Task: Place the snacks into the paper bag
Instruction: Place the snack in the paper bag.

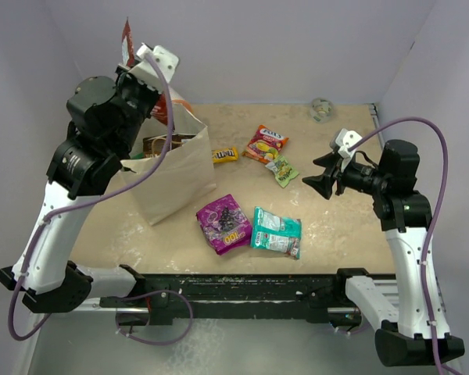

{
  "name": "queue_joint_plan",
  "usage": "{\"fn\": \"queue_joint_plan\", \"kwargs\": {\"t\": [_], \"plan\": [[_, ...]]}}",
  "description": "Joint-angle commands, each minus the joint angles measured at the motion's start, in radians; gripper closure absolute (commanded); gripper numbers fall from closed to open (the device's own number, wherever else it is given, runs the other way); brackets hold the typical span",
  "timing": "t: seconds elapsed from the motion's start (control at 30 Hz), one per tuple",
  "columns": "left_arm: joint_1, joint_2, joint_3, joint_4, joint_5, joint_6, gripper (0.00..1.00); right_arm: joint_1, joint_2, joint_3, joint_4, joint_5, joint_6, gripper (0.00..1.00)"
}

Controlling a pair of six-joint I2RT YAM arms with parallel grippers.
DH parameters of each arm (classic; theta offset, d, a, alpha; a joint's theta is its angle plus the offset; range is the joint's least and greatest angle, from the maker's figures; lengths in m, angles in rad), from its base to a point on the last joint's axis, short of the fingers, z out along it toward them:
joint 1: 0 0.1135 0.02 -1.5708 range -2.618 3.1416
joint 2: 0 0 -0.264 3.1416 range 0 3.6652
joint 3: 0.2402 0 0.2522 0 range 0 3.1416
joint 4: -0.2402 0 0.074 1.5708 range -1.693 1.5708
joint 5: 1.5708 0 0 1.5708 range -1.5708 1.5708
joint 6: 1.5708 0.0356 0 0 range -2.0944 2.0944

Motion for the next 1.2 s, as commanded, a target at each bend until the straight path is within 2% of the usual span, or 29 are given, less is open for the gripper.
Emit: {"fn": "queue_joint_plan", "kwargs": {"t": [0.0,0.23,0.43,0.7,0.9,1.17], "plan": [[0.015,-0.035,-0.021,0.153,-0.074,-0.249,1.00,-0.005,-0.006,0.005,0.026,-0.014,0.009,0.40],[0.031,-0.046,-0.043,0.203,-0.242,-0.409,1.00,-0.006,-0.003,0.004,0.024,0.001,0.011,0.40],[0.084,-0.071,-0.028,0.090,-0.242,-0.666,1.00,-0.007,0.011,0.002,0.026,0.007,0.010,0.40],[0.195,-0.103,0.000,-0.129,-0.070,-1.032,1.00,-0.008,0.022,-0.008,0.034,0.012,0.010,0.40],[0.268,-0.116,-0.021,-0.196,0.148,-1.159,1.00,-0.008,0.026,-0.007,0.035,0.007,0.010,0.40],[0.318,-0.088,-0.061,-0.222,0.341,-1.298,1.00,-0.009,0.021,-0.011,0.036,0.005,0.013,0.40]]}}
